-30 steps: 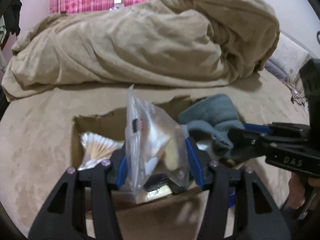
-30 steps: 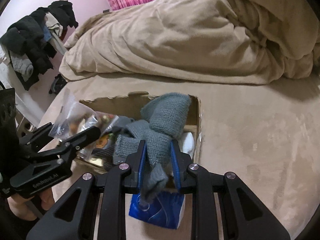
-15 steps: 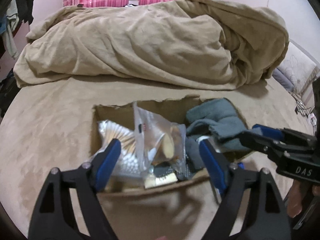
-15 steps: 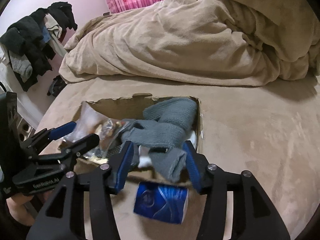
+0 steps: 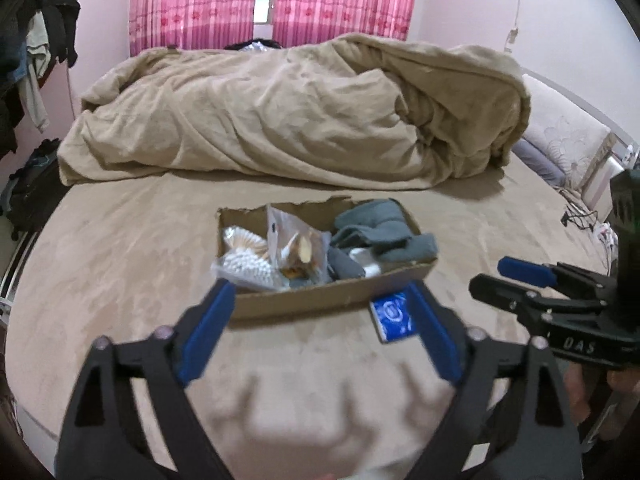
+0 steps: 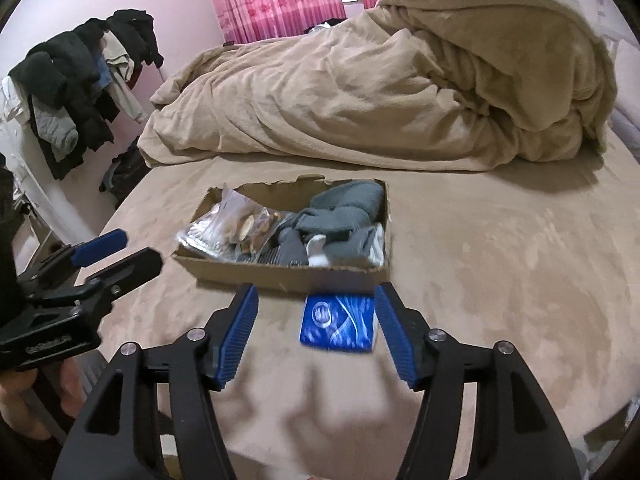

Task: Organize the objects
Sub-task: 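Grasp the blue tissue pack with the right tool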

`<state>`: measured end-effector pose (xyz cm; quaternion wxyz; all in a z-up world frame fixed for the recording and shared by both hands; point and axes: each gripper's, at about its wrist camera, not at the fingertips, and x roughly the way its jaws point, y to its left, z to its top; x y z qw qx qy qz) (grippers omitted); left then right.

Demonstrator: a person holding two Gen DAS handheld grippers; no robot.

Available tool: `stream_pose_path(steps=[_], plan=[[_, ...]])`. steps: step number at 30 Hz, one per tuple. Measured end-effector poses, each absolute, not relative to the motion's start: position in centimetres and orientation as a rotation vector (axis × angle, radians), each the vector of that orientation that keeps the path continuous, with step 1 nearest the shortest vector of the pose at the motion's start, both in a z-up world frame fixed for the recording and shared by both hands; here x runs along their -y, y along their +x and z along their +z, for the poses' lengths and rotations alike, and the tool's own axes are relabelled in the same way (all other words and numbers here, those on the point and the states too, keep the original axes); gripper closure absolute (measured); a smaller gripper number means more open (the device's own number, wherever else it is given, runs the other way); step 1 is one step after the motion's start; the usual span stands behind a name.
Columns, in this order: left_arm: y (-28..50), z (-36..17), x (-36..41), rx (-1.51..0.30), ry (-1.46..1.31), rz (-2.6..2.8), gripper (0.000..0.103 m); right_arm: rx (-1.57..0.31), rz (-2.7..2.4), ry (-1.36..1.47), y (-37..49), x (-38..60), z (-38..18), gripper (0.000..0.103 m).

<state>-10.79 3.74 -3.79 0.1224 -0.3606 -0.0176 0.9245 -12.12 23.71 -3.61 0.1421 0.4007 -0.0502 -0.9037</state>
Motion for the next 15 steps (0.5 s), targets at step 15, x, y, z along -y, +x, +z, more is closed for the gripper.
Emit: stream_pose_path(steps=[15], plan=[[-4.8, -7.2, -1.3, 0.083, -1.199, 2.713, 0.009, 0.054, -2.647, 1.166, -6.3, -23.1, -4.0, 0.039]])
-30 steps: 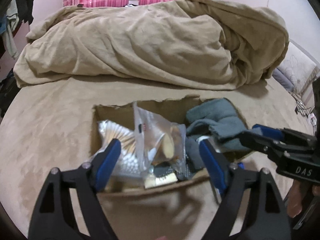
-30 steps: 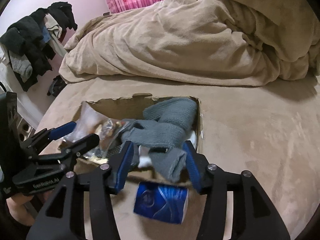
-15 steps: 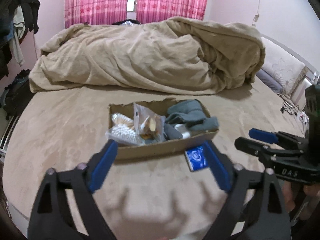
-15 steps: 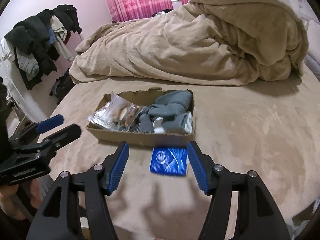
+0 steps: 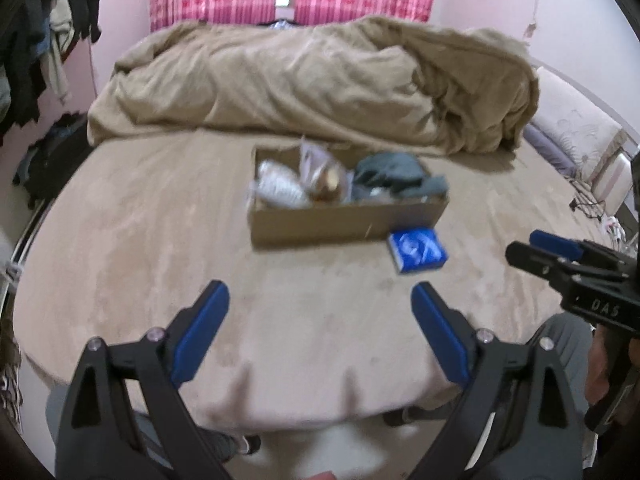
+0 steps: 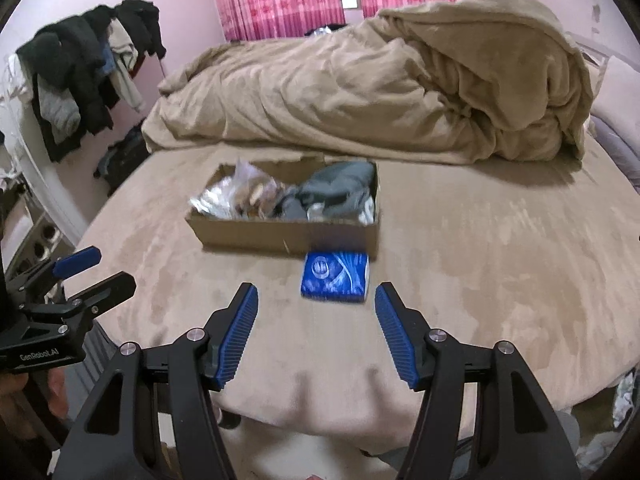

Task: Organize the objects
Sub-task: 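Grasp the blue tissue pack with the right tool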

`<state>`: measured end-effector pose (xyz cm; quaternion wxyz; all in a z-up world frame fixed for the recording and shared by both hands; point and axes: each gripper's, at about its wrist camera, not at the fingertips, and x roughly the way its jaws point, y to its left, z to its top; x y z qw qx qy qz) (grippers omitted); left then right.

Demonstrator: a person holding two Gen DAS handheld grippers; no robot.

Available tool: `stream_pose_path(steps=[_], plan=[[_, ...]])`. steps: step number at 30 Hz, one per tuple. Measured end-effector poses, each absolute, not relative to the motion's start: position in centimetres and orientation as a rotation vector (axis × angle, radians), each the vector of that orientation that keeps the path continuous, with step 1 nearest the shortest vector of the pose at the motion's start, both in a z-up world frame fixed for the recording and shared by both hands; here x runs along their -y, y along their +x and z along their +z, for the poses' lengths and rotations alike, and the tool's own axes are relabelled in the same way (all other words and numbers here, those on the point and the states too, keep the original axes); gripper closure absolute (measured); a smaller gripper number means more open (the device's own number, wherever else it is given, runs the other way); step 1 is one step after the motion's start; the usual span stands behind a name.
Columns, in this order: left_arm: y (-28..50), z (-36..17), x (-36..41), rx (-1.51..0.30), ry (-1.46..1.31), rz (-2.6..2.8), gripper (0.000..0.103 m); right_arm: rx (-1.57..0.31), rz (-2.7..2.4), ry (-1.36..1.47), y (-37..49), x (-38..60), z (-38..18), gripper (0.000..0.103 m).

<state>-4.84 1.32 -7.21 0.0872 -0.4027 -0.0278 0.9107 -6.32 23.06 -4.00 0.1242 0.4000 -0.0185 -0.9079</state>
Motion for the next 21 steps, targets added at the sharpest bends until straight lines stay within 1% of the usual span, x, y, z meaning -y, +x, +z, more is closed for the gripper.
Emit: stream_pose_path(steps=[4, 9, 13, 21], plan=[[-4.9, -9.4, -1.0, 0.102, -1.269, 2.693, 0.009, 0.049, -2.634, 1.214, -6.6, -22.6, -5.8, 0.038], [-5.5, -11.6, -0.8, 0.095, -1.337, 2.673, 0.009, 0.027, -2.610, 1.260, -7.6, -21.7, -8.3, 0.032], [-6.3, -12.7, -0.6, 0.105, -1.360, 2.676, 0.009, 0.006, -2.600, 1.290, -8.7, -21.2, -9.9, 0.023], [-8.5, -15.5, 0.1, 0.120, -1.437, 2.681, 0.009, 0.024, -2.611, 1.347, -12.0, -21.3, -13.1, 0.022]])
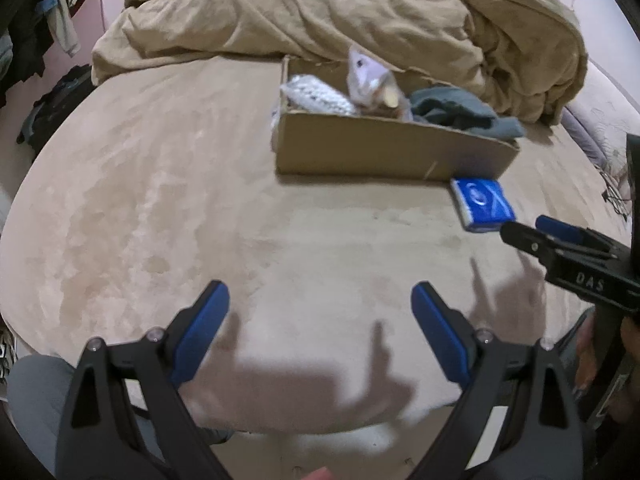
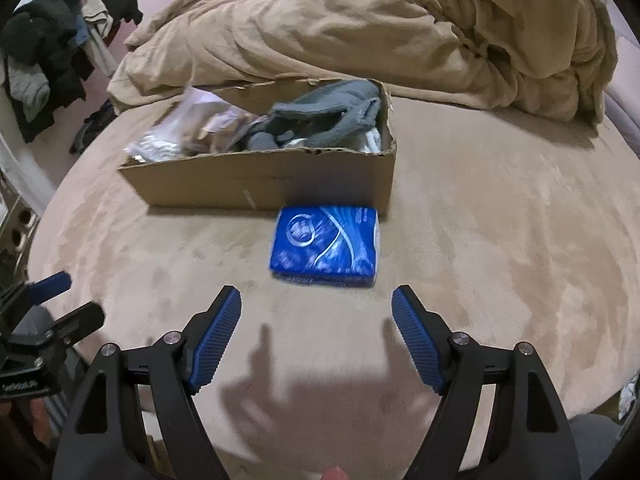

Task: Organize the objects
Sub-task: 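Grasp the blue tissue pack with the right tool, then carry the blue tissue pack over the box and release it inside with right tool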

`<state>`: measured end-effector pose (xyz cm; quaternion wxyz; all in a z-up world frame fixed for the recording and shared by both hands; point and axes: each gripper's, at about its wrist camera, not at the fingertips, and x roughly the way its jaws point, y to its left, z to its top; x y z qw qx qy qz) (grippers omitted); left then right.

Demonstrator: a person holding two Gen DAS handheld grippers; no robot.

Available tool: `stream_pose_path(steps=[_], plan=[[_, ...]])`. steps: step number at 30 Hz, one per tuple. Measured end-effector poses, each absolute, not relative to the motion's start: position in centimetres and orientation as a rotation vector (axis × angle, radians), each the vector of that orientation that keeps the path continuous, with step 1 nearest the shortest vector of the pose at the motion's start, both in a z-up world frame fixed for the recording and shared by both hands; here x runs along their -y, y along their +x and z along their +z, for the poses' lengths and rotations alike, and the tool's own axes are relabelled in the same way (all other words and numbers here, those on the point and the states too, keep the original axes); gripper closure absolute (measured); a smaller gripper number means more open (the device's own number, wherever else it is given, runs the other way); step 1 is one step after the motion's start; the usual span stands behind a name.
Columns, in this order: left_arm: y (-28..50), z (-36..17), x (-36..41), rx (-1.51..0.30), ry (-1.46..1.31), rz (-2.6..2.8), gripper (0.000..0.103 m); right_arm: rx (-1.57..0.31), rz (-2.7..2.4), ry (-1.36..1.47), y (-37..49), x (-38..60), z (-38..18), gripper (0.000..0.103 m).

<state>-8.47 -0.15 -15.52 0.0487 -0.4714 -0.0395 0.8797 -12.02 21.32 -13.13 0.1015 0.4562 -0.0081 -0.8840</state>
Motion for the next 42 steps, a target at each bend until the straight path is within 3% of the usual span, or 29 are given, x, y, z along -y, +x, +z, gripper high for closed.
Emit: stream_pose_path(steps=[19, 22, 42], plan=[[-11.1, -18.5, 0.6, 0.168, -1.507, 2.666, 0.009, -0.061, -2.621, 1.425, -16.9, -19.6, -16.7, 0.020], [-10.9, -18.4, 0.6, 0.172, -1.507, 2.659, 0.009, -0.033, -2.616, 1.424, -16.9, -20.1, -16.6, 0.026], [-5.7, -12.7, -0.3, 0.176, -1.405, 2.638, 0.009, -0.020, -2.547, 1.437, -7.6, -21.1, -12.3, 0.029]])
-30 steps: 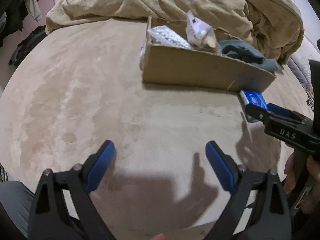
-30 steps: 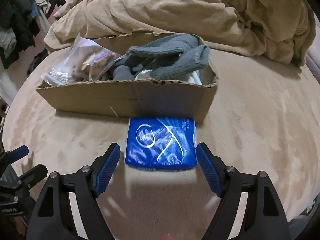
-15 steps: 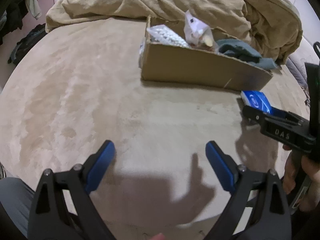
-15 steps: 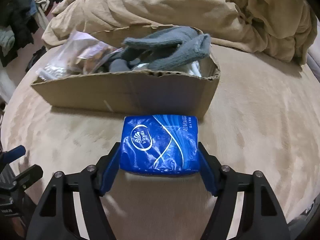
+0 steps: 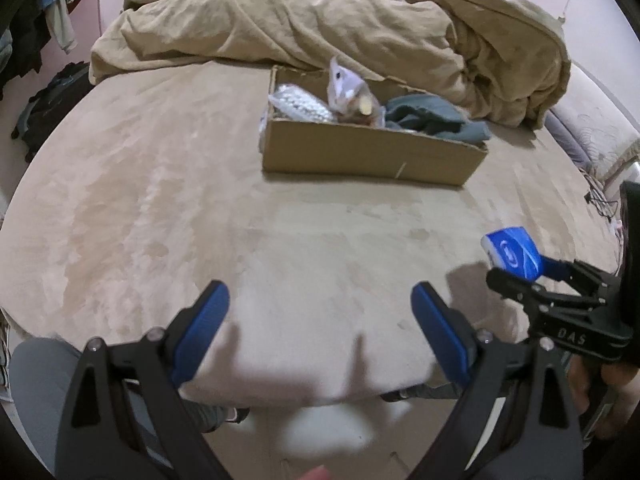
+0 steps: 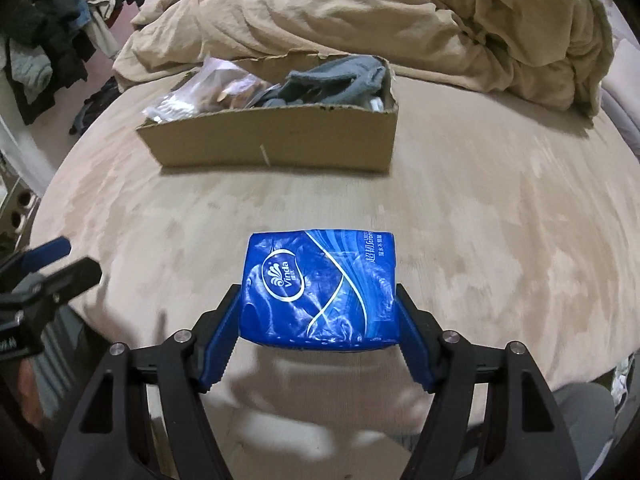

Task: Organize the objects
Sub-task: 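Carry the blue tissue pack over the box and release it inside with right tool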

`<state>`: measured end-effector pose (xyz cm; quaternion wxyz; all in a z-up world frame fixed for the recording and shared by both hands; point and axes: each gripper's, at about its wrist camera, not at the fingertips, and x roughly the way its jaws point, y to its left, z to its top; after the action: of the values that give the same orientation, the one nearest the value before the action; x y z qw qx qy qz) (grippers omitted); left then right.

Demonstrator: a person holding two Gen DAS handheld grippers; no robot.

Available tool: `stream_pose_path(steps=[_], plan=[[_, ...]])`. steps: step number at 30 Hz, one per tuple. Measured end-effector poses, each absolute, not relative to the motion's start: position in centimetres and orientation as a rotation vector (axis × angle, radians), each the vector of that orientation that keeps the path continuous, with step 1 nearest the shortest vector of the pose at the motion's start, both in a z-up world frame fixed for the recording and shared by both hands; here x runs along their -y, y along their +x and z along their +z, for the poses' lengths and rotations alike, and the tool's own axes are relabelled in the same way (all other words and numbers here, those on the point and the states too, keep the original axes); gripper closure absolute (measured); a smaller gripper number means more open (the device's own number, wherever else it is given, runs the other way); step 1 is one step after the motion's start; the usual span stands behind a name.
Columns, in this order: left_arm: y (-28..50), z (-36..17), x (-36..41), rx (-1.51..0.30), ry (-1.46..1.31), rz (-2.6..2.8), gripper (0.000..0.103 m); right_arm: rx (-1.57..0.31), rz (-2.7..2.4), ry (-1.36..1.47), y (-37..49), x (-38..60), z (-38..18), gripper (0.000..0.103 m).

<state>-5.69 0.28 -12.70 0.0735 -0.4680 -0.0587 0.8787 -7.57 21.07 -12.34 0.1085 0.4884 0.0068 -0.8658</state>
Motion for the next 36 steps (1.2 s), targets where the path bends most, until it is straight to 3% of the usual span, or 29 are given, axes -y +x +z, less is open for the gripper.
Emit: stream_pose_path(steps=[9, 19, 29, 36], plan=[[-4.1, -7.7, 0.4, 0.242, -1.292, 2.633, 0.009, 0.013, -2.564, 1.367, -5.6, -22.0, -7.4, 0.029], [-4.7, -3.1, 0.5, 0.187, -1.140, 2.696, 0.009, -0.017, -2.628, 1.144, -5.2, -21.0, 0.1, 0.029], [-9.6, -2.3, 1.8, 0.161, -1.068, 2.797, 0.009, -0.079, -2.675, 1.069, -10.3, -19.8, 0.3, 0.029], [-13.0, -3.4, 1.6, 0.131, -1.071, 2.837, 0.009, 0.000, -2.639, 1.123, -15.7, -19.4, -1.9, 0.029]])
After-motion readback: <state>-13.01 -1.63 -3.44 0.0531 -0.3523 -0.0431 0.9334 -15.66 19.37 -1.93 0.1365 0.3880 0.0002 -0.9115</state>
